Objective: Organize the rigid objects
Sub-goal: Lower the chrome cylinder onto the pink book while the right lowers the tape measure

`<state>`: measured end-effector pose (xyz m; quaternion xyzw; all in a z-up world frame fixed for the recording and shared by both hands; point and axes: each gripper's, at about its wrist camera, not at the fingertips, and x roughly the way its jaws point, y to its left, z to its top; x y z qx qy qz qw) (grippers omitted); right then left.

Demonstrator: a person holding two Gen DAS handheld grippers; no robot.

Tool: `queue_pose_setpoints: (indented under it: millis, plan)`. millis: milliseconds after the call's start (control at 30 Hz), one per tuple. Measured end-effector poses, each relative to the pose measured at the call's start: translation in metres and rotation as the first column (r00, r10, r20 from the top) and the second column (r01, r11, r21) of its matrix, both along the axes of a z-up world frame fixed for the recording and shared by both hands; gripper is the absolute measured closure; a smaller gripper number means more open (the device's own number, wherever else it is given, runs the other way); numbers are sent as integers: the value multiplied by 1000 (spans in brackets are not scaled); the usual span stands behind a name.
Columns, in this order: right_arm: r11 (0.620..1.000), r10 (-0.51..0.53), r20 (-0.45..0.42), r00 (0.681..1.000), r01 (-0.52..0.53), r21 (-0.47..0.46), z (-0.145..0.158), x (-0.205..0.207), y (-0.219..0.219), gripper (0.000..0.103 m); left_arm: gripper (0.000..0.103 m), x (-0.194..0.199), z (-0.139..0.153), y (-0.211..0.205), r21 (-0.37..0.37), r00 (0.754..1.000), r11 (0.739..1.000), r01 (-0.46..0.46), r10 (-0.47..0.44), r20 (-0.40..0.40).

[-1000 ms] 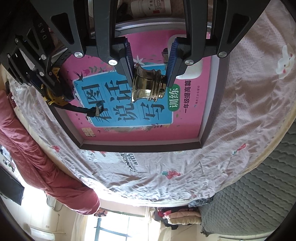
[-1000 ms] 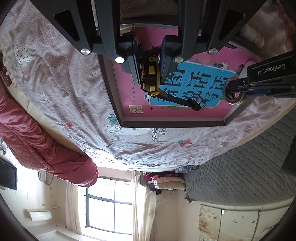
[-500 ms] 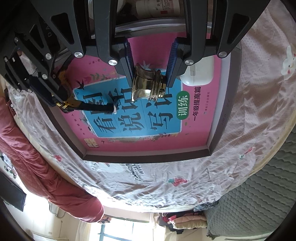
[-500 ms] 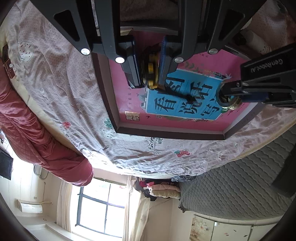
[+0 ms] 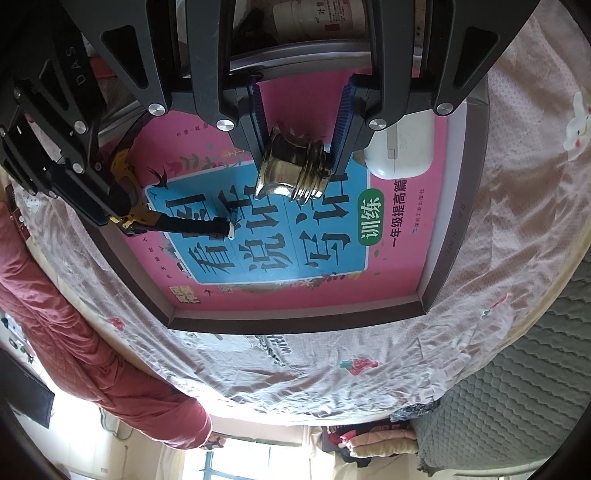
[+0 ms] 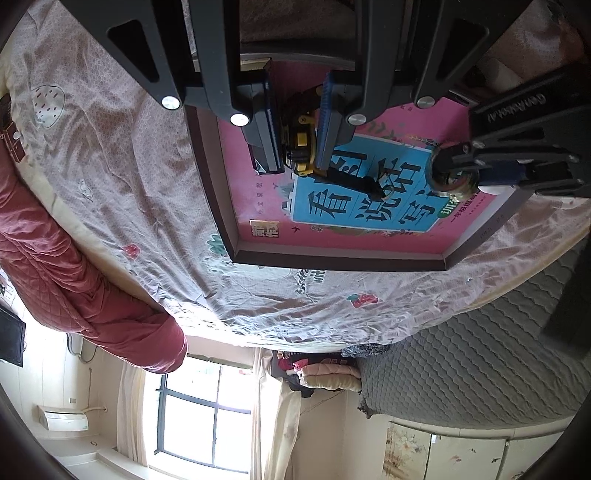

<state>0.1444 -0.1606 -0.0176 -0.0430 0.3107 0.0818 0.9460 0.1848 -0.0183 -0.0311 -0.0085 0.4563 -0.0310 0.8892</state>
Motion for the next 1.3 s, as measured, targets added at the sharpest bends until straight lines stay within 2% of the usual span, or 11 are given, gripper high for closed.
queue_pose_setpoints:
  millis: [200, 800, 1300]
  plan:
    - [1000, 1, 3, 1000, -1, 27, 1, -1, -3, 84, 70, 0, 0, -2, 11, 1000, 1000, 6, -6, 3]
    - [997, 2, 13, 1000, -3, 78, 6, -5, -11, 84, 69, -7, -1, 11, -20, 1000, 1000, -23, 23, -8]
    - [998, -3, 19, 1000, 1, 65, 5, -7, -11, 83, 69, -11, 1, 12, -10, 1000, 1000, -19, 19, -8]
